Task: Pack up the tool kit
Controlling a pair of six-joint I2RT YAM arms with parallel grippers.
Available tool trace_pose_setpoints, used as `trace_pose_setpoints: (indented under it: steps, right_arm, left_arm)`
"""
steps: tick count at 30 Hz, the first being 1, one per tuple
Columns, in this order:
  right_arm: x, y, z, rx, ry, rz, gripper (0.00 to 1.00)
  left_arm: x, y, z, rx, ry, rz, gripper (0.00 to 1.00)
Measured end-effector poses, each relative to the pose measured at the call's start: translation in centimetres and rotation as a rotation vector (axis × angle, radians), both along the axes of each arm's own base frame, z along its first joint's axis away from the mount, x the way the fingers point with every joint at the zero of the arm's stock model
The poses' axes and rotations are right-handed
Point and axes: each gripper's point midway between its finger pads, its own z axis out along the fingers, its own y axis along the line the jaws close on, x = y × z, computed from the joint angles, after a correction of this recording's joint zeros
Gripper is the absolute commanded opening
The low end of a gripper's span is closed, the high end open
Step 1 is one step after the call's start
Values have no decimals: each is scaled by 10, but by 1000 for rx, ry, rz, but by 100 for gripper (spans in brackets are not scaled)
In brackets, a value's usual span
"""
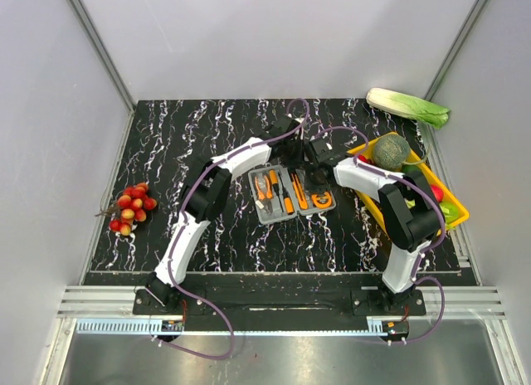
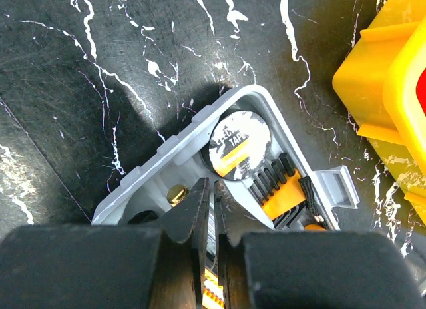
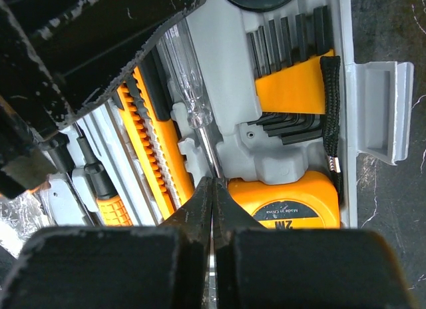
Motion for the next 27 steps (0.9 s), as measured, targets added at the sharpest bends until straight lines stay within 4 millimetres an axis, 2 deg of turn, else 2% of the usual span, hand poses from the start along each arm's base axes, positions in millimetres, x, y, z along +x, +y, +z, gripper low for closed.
trace_pose_setpoints:
  steps: [12,20,27]
  right_arm:
    - [1,0,-2,12,34,-57,0]
    - [1,2,-1,39,51,-85,0]
    - [2,6,-1,54,62,-85,0]
  left_arm:
    - [0,-1,0,-9,12,10,6]
    - [-1,-1,2,-12,27,22,26]
    - [-3,5,9,-1,53,40,27]
